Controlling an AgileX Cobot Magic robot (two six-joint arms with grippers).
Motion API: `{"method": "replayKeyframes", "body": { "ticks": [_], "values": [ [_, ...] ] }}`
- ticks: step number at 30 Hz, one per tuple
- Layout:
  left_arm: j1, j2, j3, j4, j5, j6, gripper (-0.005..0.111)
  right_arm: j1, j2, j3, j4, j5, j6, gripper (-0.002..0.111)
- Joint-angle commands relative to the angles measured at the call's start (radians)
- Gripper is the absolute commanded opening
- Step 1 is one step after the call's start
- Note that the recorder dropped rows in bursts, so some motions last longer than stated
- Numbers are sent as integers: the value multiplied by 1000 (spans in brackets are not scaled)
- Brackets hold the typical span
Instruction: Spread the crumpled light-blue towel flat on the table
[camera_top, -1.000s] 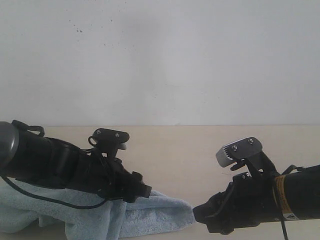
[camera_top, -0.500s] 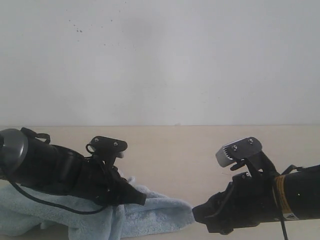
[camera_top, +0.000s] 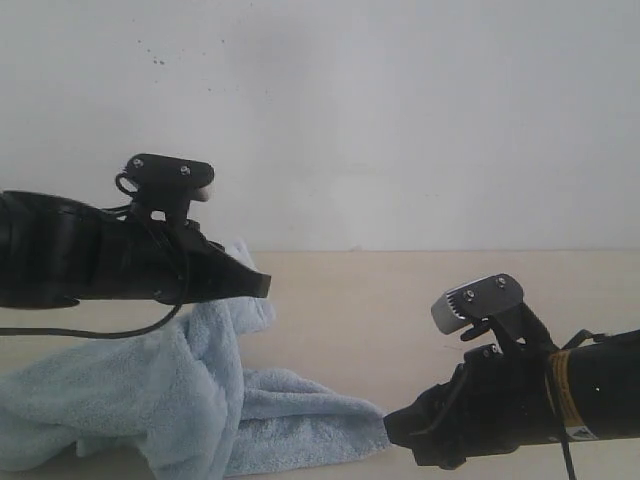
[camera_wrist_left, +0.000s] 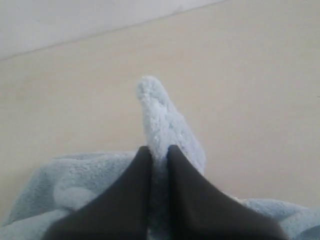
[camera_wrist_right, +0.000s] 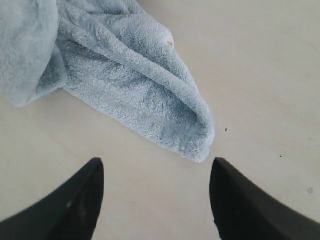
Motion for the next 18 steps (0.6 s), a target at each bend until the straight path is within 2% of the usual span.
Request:
{"method": "replayKeyframes", "body": {
  "ticks": [1, 7, 18],
  "values": [
    [-1, -56, 19, -10, -68, 31, 8, 1, 2, -5, 6, -7, -5, 59],
    [-1, -166, 87, -10, -117, 49, 8, 1, 2, -5, 6, -7, -1, 59],
    [1, -492, 244, -10, -191, 41, 8, 1, 9, -5, -45, 33, 41, 59]
  ]
}}
